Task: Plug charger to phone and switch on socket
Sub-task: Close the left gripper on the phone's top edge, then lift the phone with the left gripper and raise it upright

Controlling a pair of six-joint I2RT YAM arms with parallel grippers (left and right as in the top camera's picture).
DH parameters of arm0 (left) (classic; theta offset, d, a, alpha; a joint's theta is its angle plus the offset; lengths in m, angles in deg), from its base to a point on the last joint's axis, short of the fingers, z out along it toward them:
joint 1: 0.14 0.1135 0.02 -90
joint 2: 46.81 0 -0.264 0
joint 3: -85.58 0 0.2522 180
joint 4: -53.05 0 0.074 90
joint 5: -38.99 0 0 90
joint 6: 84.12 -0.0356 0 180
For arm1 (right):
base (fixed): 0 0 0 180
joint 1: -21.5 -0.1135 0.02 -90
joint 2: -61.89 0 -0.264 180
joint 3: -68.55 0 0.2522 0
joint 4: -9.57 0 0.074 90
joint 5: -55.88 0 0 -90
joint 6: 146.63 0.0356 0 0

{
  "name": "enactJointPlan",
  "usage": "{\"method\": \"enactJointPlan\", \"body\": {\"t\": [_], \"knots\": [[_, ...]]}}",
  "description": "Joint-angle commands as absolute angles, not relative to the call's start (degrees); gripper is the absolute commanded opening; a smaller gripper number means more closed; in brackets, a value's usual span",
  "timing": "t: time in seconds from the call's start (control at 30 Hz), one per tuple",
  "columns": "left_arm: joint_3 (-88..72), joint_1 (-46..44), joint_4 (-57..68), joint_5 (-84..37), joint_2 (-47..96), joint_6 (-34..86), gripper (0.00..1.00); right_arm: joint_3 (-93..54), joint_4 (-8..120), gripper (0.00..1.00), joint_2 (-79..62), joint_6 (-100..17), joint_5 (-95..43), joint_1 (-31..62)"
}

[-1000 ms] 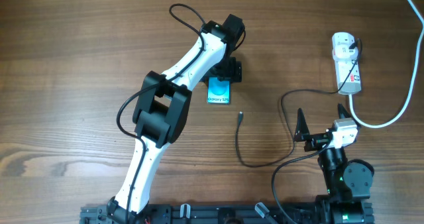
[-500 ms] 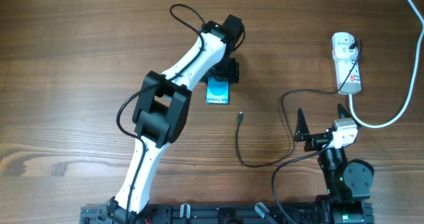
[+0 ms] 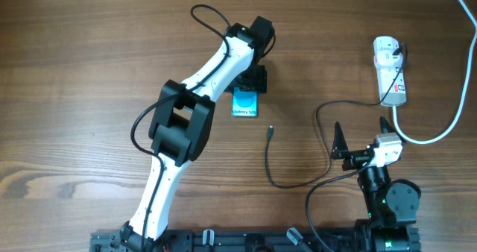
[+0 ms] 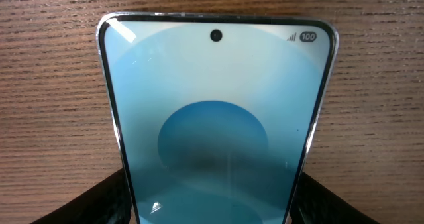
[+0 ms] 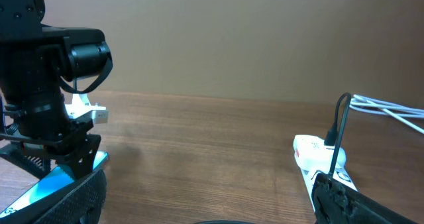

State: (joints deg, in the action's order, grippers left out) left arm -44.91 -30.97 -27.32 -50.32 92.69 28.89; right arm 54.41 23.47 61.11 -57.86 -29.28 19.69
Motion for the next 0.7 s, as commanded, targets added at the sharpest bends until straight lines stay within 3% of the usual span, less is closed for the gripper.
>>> {"method": "enactJointPlan", "body": {"t": [0.0,0.27,0.67], "knots": [[-43.4,-29.8,-27.1,-48.1,92.1,28.8,0.71,54.4,23.3,0.99,61.5,-58.0,-29.9,19.5],[-43.4,-25.6,-27.3,-34.7,84.8,29.5,0.71,54.4,23.3,1.00,61.5,-58.0,-29.9,19.5],[-43.4,-12.3,-29.2,29.7,77.0,30.6,0.68,54.5,23.3,1.00,61.5,-58.0,-29.9,19.5]]}}
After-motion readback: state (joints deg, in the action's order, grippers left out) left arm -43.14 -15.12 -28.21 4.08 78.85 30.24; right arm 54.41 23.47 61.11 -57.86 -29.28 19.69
